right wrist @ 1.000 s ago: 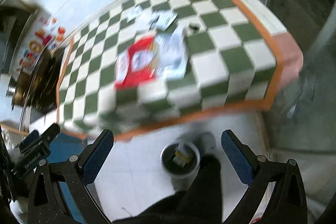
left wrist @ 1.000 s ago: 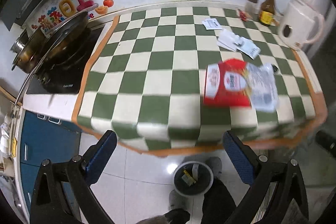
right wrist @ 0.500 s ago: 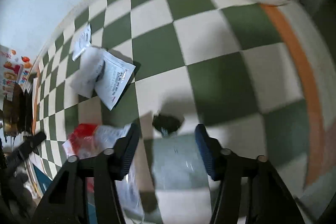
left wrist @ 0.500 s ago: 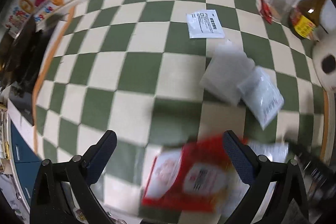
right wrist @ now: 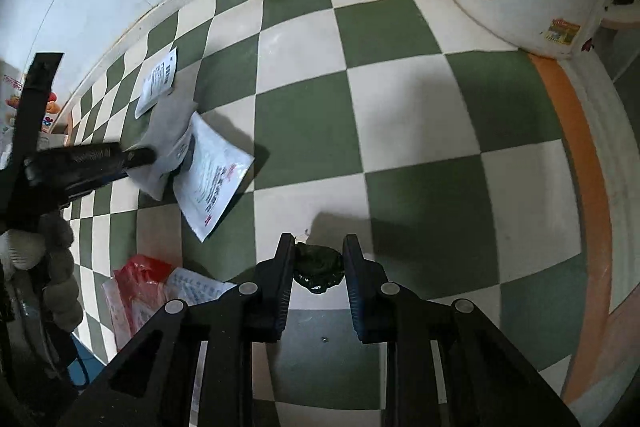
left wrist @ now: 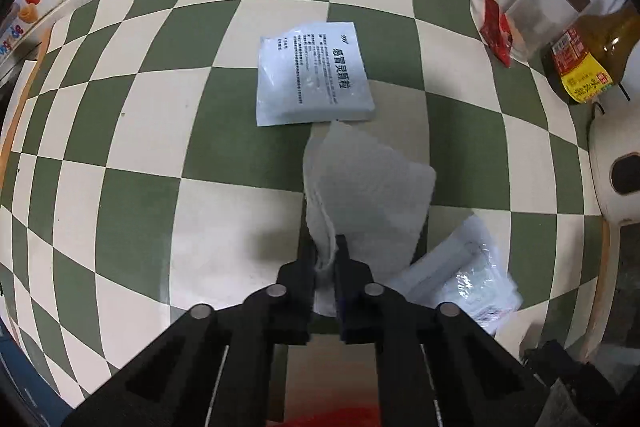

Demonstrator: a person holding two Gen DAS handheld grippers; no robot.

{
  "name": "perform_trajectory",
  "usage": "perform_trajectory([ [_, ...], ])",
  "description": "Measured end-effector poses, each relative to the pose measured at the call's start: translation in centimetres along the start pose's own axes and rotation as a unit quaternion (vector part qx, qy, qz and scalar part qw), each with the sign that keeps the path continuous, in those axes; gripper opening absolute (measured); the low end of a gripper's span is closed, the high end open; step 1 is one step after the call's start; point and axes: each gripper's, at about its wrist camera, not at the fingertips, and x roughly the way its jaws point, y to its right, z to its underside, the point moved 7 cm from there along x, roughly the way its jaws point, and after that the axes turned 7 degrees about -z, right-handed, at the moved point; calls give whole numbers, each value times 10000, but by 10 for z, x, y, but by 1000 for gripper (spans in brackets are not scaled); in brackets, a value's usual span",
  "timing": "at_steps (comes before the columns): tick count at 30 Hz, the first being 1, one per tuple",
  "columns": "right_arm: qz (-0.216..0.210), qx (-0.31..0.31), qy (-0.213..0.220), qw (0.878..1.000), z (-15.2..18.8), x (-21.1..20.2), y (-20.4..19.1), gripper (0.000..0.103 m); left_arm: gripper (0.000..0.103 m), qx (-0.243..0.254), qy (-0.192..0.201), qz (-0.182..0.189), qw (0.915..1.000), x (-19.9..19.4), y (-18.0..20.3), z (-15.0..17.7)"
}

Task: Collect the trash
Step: 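Grasp a white paper sachet with the left tool while the right tool grasps the dark cap, then carry the sachet and cap over the trash bin with both tools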

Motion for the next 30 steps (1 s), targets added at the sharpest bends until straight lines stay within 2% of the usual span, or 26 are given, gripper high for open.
perform_trajectory([
  [4, -74, 83, 181, 9998, -3, -15, -1, 26, 3, 174, 351, -456, 9982, -24, -16, 9],
  [8, -73, -11, 431, 9990, 0, -37, -17, 25, 3, 292, 978, -851, 9911, -75, -40, 26],
  [10, -114, -35, 559, 9984, 5, -52, -28, 25, 3, 271, 1174, -889, 9887, -96, -49, 36],
  [13, -198, -46, 746, 9970, 19, -77, -46, 25, 3, 194, 1372, -711, 9878, -124, -68, 53],
  [14, -239, -51, 795, 9965, 23, -84, -52, 25, 3, 135, 1405, -535, 9885, -135, -75, 58],
  [17, -304, -137, 949, 9949, 45, -106, -76, 25, 3, -58, 1345, -162, 9908, -153, -97, 82],
  [21, -367, -179, 967, 9945, 78, -118, -95, 25, 3, -218, 1028, -391, 9937, -125, -131, 116],
  [23, -349, -209, 913, 9950, 96, -118, -102, 25, 3, -406, 762, -542, 9948, -111, -153, 147],
  [27, -224, -411, 838, 9954, 141, -122, -119, 25, 3, -363, 674, -682, 9947, -101, -178, 201],
  [30, -104, -483, 770, 9958, 188, -120, -131, 25, 3, -156, 715, -711, 9948, -102, -188, 247],
])
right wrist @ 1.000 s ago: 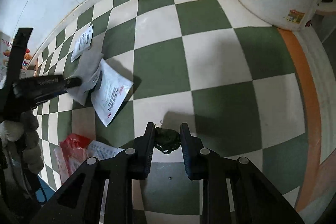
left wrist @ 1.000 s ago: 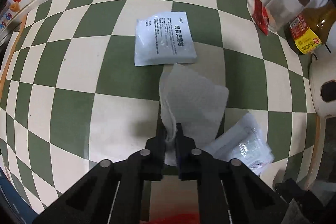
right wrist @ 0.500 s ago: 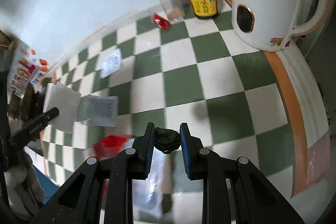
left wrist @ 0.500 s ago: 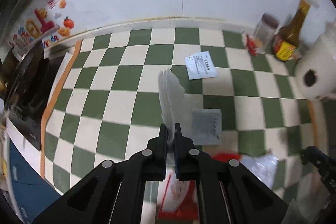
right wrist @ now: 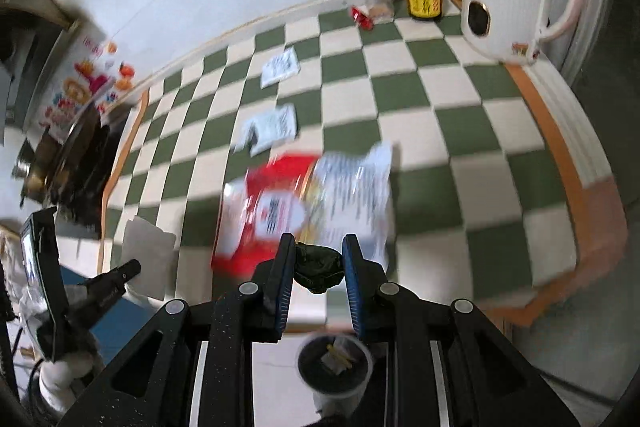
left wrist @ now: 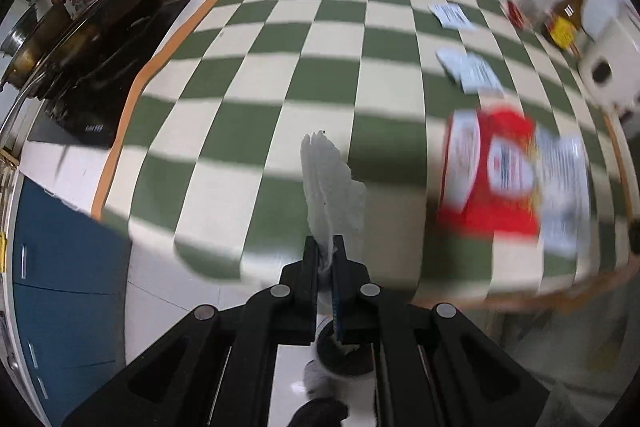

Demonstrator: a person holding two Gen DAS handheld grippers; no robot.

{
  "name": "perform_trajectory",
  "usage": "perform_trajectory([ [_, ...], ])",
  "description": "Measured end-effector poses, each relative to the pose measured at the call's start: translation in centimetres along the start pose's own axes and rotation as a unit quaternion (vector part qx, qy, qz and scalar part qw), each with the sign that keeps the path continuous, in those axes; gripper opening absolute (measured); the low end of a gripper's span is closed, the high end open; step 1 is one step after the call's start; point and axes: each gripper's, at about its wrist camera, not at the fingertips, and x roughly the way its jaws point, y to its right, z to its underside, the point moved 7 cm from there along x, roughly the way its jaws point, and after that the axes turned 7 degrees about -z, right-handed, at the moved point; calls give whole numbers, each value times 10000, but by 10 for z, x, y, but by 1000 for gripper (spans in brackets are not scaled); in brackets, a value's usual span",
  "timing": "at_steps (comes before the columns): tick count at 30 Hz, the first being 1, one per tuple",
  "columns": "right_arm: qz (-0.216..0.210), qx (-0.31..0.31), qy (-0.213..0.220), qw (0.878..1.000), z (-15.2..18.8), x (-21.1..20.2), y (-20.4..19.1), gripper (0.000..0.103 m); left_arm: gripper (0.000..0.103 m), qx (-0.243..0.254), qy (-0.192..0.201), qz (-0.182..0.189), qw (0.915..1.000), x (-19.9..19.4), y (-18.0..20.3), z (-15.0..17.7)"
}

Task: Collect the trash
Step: 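Carry the sachet and cap over the trash bin with both tools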

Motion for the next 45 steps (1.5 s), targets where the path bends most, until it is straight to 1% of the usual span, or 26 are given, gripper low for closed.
perform_trajectory([
  [3, 92, 84, -94, 9999, 48, 0, -7, 25, 3, 272, 106, 42, 9996, -7, -6, 42],
  [7, 283, 285, -345, 9986, 124, 11, -7, 25, 3, 740, 205, 112, 9970, -11, -3, 94],
  [9, 348, 426, -555, 9969, 166, 20, -5, 25, 3, 960, 129, 187, 9951, -7, 1, 121],
  [12, 441, 590, -860, 9936, 219, 38, 2, 25, 3, 1243, -148, 294, 9917, 7, 11, 161],
  [14, 471, 707, -1072, 9906, 250, 53, 10, 25, 3, 1367, -361, 322, 9894, 22, 18, 183],
  [16, 505, 787, -1287, 9873, 278, 70, 18, 25, 3, 1442, -659, 363, 9867, 46, 26, 208],
  [18, 513, 889, -1500, 9833, 307, 91, 31, 25, 3, 1490, -862, 354, 9844, 70, 33, 227],
  [20, 522, 915, -1667, 9804, 329, 112, 42, 25, 3, 1525, -1037, 319, 9823, 97, 40, 244],
  [23, 441, 945, -1957, 9751, 367, 162, 60, 25, 3, 1511, -1318, 257, 9794, 152, 53, 271],
  [26, 372, 846, -2128, 9727, 395, 213, 72, 25, 3, 1444, -1641, 234, 9755, 213, 65, 300],
  [29, 361, 790, -2295, 9694, 429, 268, 90, 25, 3, 1370, -1919, 241, 9715, 264, 73, 321],
  [31, 381, 789, -2409, 9666, 447, 298, 99, 25, 3, 1278, -1984, 237, 9715, 287, 75, 330],
  [33, 382, 841, -2523, 9632, 468, 325, 110, 25, 3, 1119, -2142, 283, 9699, 310, 74, 341],
  [36, 397, 862, -2602, 9609, 488, 353, 117, 25, 3, 930, -2378, 383, 9661, 331, 73, 358],
  [40, 362, 809, -2651, 9601, 499, 379, 118, 25, 5, 773, -2603, 563, 9608, 344, 71, 373],
  [42, 323, 806, -2658, 9601, 503, 387, 119, 25, 8, 693, -2620, 638, 9605, 346, 69, 375],
  [44, 257, 845, -2684, 9593, 505, 393, 119, 26, 8, 545, -2656, 847, 9588, 345, 66, 375],
  [45, 236, 900, -2689, 9587, 505, 395, 118, 28, 10, 485, -2684, 853, 9583, 345, 65, 375],
])
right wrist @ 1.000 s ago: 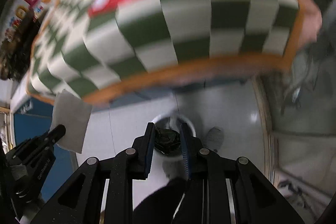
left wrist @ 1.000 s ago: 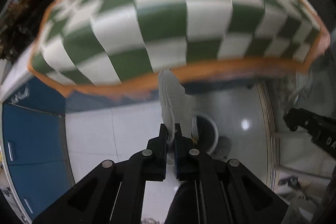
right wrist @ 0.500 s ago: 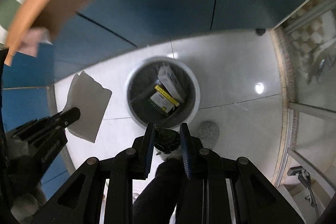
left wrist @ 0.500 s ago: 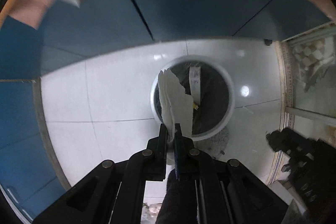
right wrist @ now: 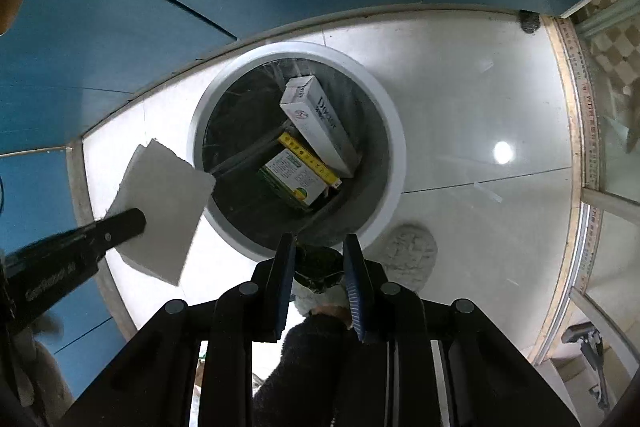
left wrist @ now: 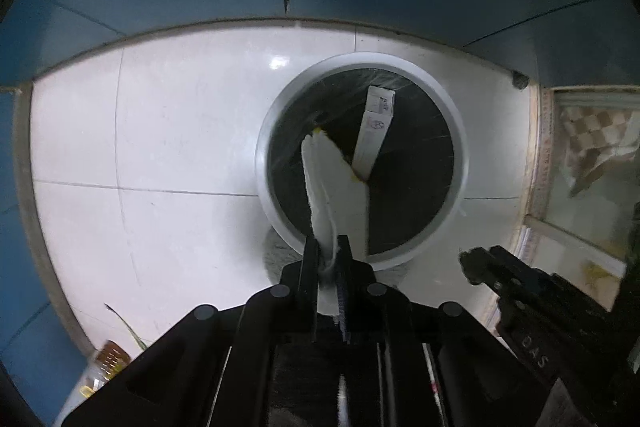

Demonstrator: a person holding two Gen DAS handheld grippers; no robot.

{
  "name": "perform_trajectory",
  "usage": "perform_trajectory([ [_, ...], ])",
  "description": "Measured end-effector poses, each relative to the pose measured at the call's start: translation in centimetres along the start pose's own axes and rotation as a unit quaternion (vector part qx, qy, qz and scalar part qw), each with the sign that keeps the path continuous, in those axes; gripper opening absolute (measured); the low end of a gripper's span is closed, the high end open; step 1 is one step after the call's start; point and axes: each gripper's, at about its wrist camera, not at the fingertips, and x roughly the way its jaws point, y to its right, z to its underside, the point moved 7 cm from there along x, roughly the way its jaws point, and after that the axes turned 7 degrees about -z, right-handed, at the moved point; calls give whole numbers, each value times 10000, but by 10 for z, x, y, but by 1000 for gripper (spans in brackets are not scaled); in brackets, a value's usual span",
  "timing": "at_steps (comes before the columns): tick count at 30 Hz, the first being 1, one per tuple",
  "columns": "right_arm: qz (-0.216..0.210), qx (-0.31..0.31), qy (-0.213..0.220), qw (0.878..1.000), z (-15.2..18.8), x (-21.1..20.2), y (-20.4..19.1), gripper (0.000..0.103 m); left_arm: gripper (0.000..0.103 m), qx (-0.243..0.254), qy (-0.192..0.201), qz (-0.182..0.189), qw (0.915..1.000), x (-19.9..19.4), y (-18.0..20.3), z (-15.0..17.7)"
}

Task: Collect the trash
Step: 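Carry the sachet and cap over the trash bin with both tools, then open both tools to drop the sachet and cap into the bin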

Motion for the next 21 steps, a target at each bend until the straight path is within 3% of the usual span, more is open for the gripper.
perform_trajectory([
  [1, 3, 38, -21, 10000, -1, 1, 1, 30, 14, -82, -3, 34, 10000, -1, -2, 0],
  [2, 42, 53, -47, 10000, -1, 2, 1, 38, 31, -104, 3, 70, 9999, -1, -5, 0],
  [3, 91, 79, -25, 9999, -1, 1, 2, 51, 63, -96, 35, -1, 9999, -2, -7, -1],
  [5, 179, 53, -5, 9998, 0, -4, 1, 63, 96, -47, 224, -382, 9990, -6, -15, -1],
  [7, 324, -2, 28, 9995, 1, -10, 2, 74, 97, -4, 308, -501, 9983, -10, -19, 0],
  [9, 535, -97, 78, 9985, 3, -16, 1, 97, 101, -21, 287, -540, 9981, -15, -21, 4],
  [10, 532, -106, 103, 9985, 3, -20, 2, 101, 101, -37, 302, -552, 9980, -19, -23, 6],
  [16, 683, 11, 190, 9975, 12, -57, 1, 103, 101, 60, 472, -797, 9957, -55, -26, 17],
  [21, 770, -69, 333, 9965, 23, -118, -18, 103, 101, 54, 675, -894, 9937, -111, -33, 32],
])
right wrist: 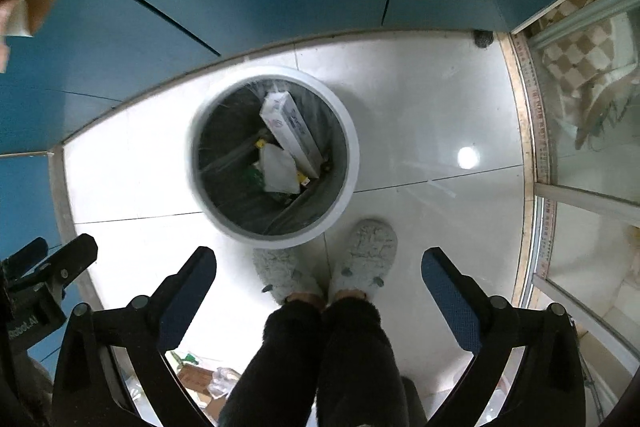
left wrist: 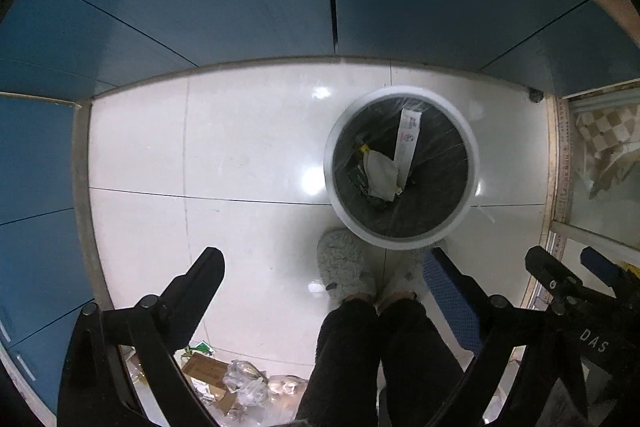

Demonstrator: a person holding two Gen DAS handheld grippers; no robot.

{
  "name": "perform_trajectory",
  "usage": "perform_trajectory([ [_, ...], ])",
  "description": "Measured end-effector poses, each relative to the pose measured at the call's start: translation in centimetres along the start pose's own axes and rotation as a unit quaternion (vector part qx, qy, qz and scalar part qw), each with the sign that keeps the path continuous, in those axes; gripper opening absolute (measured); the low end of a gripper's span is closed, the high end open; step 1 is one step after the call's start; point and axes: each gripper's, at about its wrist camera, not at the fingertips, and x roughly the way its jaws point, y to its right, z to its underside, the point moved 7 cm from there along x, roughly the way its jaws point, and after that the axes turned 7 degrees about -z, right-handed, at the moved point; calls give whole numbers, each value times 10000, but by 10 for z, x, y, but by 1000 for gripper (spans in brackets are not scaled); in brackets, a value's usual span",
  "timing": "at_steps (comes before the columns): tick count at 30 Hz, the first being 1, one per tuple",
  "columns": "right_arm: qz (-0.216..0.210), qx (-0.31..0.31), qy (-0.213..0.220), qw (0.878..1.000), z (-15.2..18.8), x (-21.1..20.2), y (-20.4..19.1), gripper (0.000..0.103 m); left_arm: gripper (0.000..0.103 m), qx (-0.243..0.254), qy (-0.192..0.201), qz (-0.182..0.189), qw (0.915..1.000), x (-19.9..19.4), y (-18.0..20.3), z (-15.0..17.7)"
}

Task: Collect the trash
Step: 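Open both tools to drop the sachet and cap into the bin, then grasp a white printed sachet with the left tool while the right tool grasps a white strip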

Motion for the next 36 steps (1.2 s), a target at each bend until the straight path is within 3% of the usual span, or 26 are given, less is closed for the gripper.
perform_trajectory([
  [6, 20, -130, 316, 9994, 6, -101, -13, 103, 101, 20, 274, -40, 9996, -82, -14, 7],
  [19, 11, -417, 939, 9947, 39, -328, -39, 103, 101, 36, 753, 276, 9968, -242, -34, 33],
  [22, -111, -442, 1014, 9938, 49, -367, -51, 103, 101, -10, 999, 163, 9949, -281, -42, 34],
  [25, -320, -415, 1159, 9919, 53, -403, -63, 103, 101, -48, 1529, -15, 9882, -324, -52, 27],
  [29, -648, -261, 1551, 9854, 31, -442, -70, 103, 101, -143, 2291, -273, 9729, -378, -64, -6],
  [36, -956, 158, 2136, 9721, -65, -498, -49, 103, 101, -456, 2779, -422, 9586, -425, -67, -92],
])
